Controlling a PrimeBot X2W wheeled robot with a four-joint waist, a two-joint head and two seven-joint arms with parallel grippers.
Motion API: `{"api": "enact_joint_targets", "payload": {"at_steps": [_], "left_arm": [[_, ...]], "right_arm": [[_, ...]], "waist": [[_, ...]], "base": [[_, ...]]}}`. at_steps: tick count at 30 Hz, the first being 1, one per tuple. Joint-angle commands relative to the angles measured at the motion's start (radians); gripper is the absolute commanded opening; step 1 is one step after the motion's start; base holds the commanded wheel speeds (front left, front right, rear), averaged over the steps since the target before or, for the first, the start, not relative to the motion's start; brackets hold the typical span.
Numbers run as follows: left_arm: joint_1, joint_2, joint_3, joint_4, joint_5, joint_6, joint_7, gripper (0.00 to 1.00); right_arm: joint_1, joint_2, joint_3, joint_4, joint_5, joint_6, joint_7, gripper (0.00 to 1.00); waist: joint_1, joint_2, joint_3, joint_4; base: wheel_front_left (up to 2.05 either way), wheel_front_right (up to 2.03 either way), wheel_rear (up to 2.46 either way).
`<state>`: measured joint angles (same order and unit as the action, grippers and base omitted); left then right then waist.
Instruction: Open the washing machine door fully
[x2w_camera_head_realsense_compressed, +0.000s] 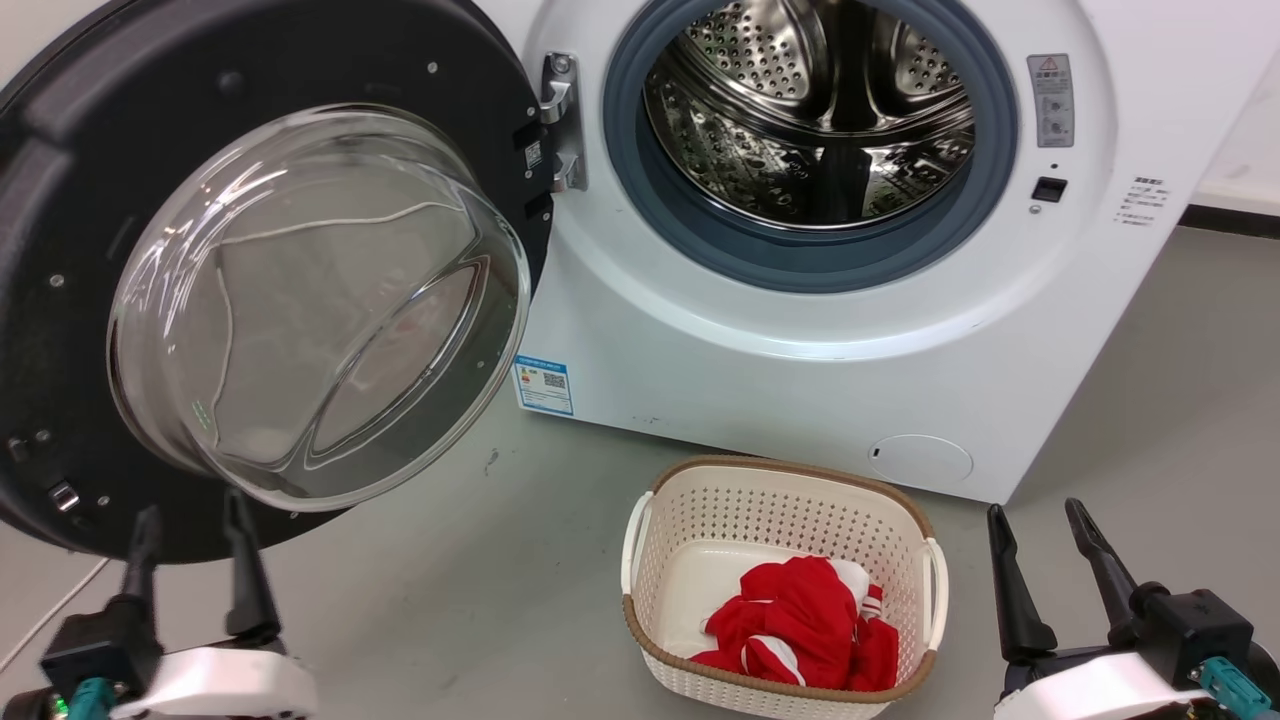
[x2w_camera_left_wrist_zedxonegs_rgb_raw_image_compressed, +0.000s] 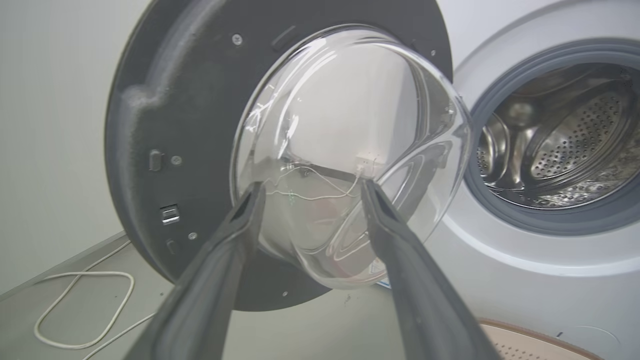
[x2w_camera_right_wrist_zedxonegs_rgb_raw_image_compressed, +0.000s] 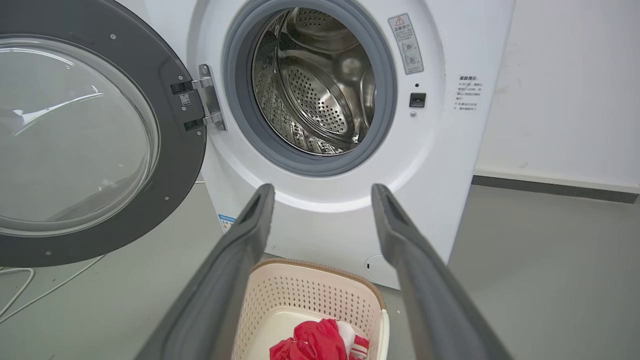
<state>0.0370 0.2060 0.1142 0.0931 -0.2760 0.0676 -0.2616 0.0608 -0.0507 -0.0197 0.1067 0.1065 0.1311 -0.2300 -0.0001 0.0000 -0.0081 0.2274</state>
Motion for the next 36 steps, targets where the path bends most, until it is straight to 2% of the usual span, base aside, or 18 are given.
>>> {"api": "enact_joint_targets", "payload": {"at_steps": [1,8,16,25,36], "left_arm": [[0.013,-0.012,-0.017,-0.018,0.009,-0.008,-0.005,1.00],[-0.008,-0.053,-0.091,-0.051,0.022,-0.047,-0.005,1.00],[-0.092,-0.075,-0.192,0.012,0.072,-0.083,-0.005,1.00],[-0.082,-0.083,-0.207,0.044,0.112,-0.062,-0.005,1.00],[-0.037,-0.097,-0.193,0.030,0.114,-0.042,-0.005,1.00]], "right_arm": [[0.002,0.001,0.000,-0.002,0.004,-0.001,-0.007,1.00],[-0.005,0.001,-0.003,-0.010,-0.005,-0.001,-0.003,1.00],[-0.010,0.001,-0.025,-0.046,-0.033,-0.001,0.017,1.00],[0.008,0.001,-0.025,-0.058,-0.039,-0.001,0.025,1.00],[-0.002,0.001,-0.010,-0.038,-0.026,-0.001,0.019,1.00]], "waist": [[0.0001,0.0000,-0.005,-0.011],[0.0001,0.0000,-0.010,-0.054],[0.0001,0.0000,-0.009,-0.132],[0.0001,0.0000,-0.018,-0.227],[0.0001,0.0000,-0.016,-0.231]], "base": [[0.00,0.00,0.00],[0.00,0.00,0.00],[0.00,0.00,0.00],[0.00,0.00,0.00],[0.00,0.00,0.00]]}}
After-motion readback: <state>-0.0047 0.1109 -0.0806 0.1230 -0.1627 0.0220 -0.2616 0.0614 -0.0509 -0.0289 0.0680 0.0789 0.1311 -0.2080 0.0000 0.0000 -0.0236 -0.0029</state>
